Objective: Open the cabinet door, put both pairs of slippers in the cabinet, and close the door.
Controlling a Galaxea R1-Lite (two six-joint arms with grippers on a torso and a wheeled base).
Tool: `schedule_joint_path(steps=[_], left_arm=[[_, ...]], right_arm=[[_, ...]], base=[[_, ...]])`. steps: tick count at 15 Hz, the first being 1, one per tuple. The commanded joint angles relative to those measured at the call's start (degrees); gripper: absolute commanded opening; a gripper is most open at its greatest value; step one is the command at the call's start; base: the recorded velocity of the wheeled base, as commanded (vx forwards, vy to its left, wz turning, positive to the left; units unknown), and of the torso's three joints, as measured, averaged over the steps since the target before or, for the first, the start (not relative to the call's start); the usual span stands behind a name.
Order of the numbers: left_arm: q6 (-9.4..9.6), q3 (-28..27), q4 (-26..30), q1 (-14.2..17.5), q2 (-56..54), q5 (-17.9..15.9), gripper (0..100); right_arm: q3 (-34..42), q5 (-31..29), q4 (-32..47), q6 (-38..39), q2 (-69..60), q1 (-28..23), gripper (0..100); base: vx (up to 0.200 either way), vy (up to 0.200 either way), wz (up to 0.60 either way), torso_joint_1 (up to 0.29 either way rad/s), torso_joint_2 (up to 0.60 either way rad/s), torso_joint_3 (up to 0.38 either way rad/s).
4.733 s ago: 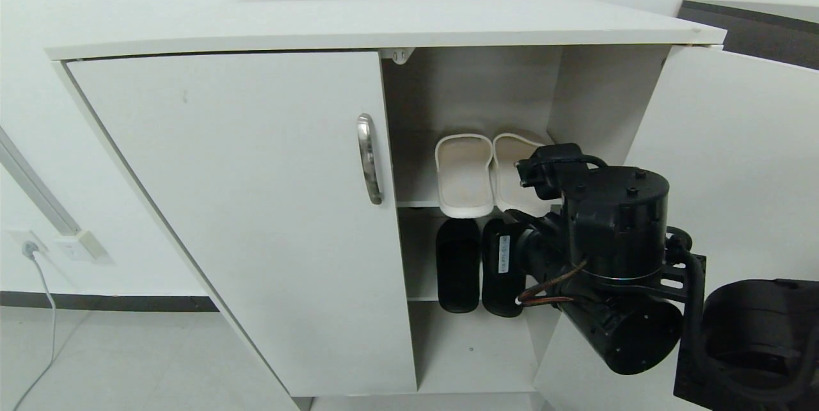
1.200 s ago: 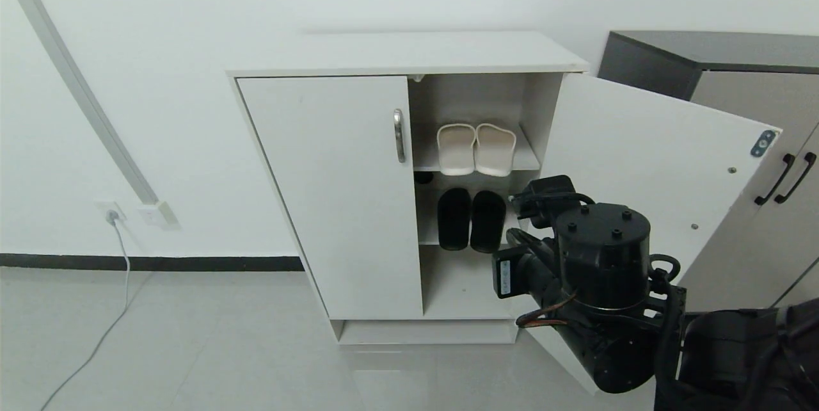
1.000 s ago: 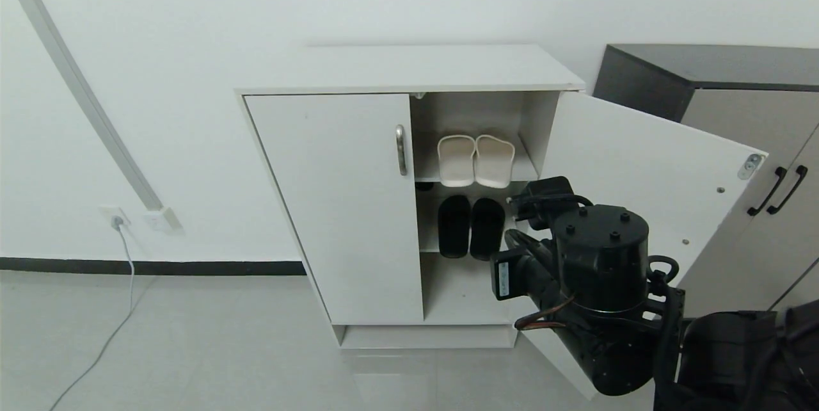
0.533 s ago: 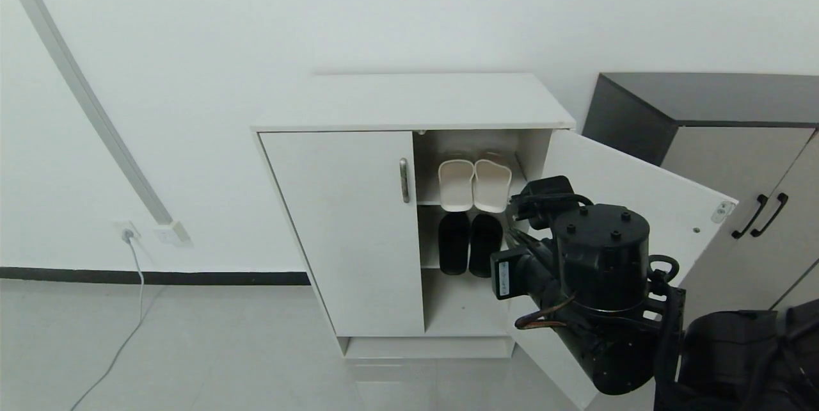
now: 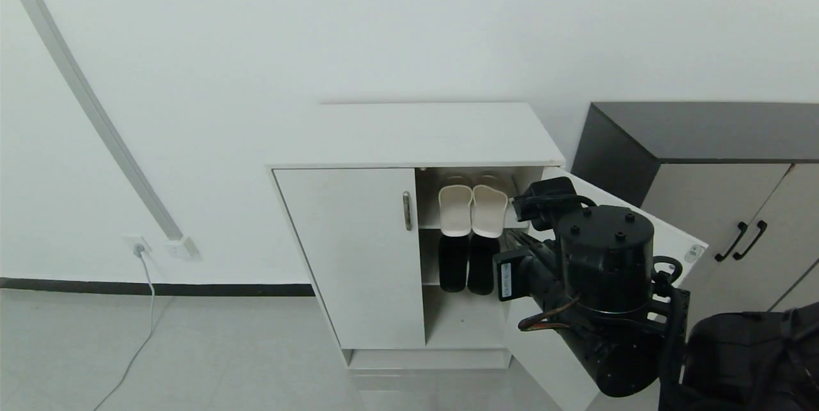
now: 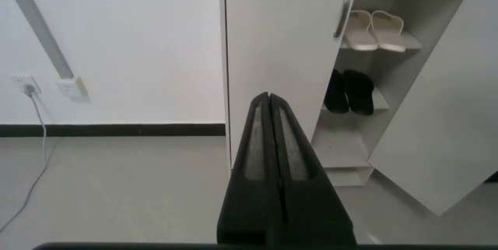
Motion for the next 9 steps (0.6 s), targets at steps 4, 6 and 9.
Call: schedule_joint_path(steps=[4, 6, 9], left_arm=[[-0.1, 0.0, 0.0, 0.0, 0.1, 0.0, 0], [-0.02, 0.0, 0.0, 0.0, 0.1, 0.0, 0], [-0.02, 0.0, 0.0, 0.0, 0.1, 0.0, 0]], right_arm=[[0.4, 0.1, 0.0, 0.0, -0.1, 0.0, 0], [1.1, 0.1, 0.1, -0.4, 0.0, 0.0, 0], [1.7, 0.1, 0.0, -1.1, 0.2, 0.0, 0]], base=[[0.0, 0.0, 0.0, 0.254, -0.58, -0.331], [0.0, 0.0, 0.0, 0.195, -0.47, -0.249], [0.0, 0.0, 0.0, 0.029, -0.06, -0.032]])
